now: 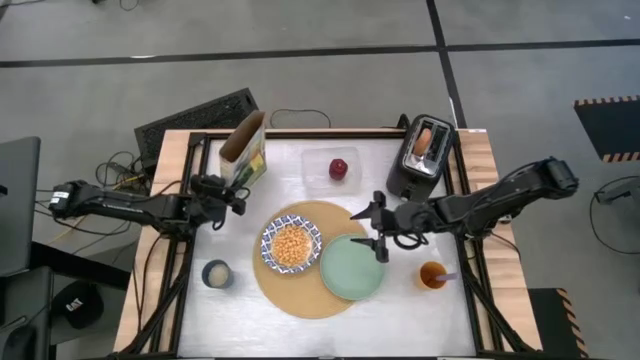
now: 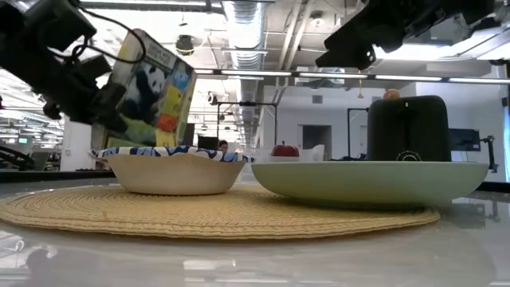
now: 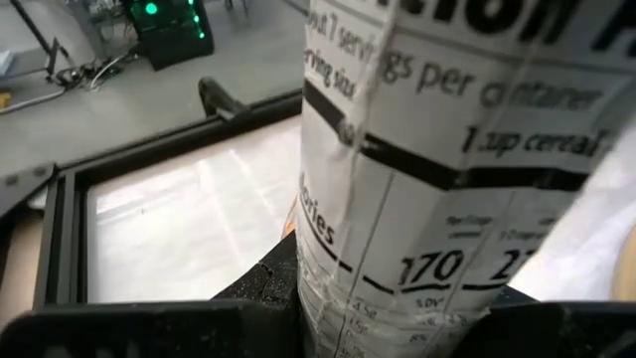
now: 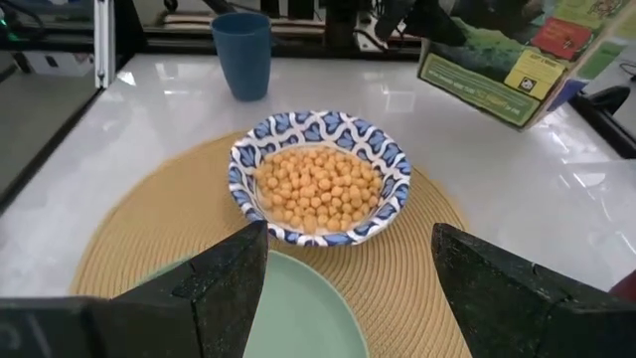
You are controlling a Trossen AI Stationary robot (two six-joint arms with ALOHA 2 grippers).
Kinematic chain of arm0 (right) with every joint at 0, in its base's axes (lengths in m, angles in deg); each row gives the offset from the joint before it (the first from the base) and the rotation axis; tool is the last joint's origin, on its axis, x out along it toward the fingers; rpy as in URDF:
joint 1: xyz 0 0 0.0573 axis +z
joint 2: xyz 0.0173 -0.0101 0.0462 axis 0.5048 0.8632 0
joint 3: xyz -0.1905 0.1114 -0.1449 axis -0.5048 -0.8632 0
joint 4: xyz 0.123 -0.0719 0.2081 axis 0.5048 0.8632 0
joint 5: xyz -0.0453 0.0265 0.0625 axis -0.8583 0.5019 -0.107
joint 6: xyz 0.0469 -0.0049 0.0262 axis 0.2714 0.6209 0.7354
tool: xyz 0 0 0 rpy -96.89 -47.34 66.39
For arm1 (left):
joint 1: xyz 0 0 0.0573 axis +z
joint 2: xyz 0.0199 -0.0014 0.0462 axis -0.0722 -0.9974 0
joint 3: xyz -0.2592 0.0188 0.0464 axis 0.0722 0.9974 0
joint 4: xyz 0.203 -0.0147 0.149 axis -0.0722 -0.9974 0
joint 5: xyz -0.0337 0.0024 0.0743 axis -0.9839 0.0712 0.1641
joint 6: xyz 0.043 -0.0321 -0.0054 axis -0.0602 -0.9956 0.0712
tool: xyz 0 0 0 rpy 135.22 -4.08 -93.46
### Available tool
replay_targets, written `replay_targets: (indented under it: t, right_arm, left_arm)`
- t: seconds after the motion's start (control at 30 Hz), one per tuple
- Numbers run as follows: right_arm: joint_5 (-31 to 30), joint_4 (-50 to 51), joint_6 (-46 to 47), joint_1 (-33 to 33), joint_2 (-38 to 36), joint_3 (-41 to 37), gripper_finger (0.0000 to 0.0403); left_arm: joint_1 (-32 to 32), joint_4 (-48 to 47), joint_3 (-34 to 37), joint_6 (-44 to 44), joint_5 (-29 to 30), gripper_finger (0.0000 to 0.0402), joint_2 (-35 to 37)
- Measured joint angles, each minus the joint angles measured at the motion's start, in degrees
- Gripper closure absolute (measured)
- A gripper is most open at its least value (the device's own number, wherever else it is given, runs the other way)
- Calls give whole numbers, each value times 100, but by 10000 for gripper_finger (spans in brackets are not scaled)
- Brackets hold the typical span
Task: Arrange a breakfast setting
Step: Pour the cereal into the white patterned bowl, then put the bagel on the green plate
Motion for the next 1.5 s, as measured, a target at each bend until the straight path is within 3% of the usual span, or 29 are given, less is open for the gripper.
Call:
replay_targets:
  t: [0.33,0.77,1.17,1.5]
  right_arm:
    - [3,-163,15,1,1,-2,92]
    - [4,-125,27,1,1,-2,92]
    - [22,-127,-3,42,1,-1,92]
    - [31,-120,-10,80,1,0,92]
  left_arm:
    - [0,11,352,-263,-104,283,2]
    - [-2,-220,281,-246,-949,135,11]
    - [-2,-2106,-534,-863,-2051,142,13]
    - [-2,-2178,-608,-962,-3630,143,-17]
